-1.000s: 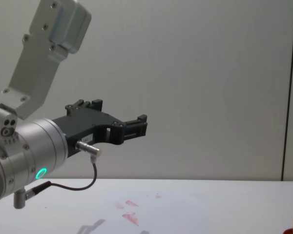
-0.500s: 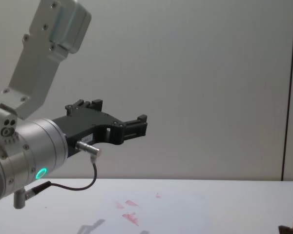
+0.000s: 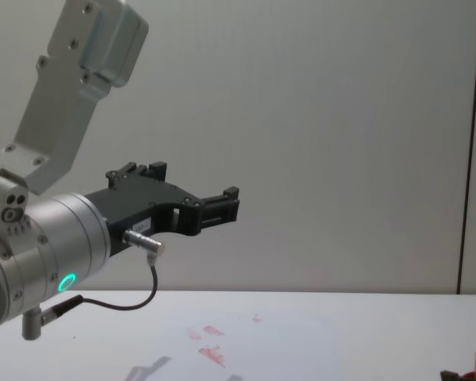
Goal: Use the one hand to pick up the stamp and affix it onto the A4 paper.
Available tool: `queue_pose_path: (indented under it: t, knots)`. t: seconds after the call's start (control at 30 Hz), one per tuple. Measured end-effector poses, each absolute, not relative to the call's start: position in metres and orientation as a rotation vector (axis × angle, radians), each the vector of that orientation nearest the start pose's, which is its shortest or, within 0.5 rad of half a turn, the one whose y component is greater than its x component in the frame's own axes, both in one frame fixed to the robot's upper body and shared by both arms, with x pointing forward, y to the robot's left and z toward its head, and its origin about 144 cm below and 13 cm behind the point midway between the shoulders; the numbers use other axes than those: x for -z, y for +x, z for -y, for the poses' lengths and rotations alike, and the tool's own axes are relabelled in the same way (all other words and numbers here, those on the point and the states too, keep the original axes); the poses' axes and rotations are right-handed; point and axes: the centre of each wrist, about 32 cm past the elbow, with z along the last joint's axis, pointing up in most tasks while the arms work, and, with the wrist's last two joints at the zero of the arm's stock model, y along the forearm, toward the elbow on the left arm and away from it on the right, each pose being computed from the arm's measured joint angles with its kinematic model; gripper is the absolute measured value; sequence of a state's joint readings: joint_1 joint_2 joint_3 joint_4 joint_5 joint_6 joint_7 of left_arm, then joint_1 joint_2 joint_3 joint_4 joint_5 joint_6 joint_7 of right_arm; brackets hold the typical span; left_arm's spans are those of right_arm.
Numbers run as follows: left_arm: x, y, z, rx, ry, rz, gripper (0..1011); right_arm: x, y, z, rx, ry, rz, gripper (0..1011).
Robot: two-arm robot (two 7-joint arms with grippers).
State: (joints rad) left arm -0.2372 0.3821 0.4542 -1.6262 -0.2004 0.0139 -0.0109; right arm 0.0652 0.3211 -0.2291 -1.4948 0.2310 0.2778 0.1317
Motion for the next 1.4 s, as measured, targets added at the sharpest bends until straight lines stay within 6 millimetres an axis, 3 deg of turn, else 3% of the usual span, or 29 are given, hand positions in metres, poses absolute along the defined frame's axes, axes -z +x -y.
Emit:
queue_pose_path:
  t: [0.47,1.4]
  knots:
    - [-1.204,0.492,-0.198,-1.124,0.061,0.268,1003,-1.129,0.471,0.258,1.241,-0.351,-0.184,1001]
    - [-1.204,0.492,-0.198,-1.124,0.061,0.268,1003,-1.130,0.456,0.268,1.250,-0.331,-0.170,1001]
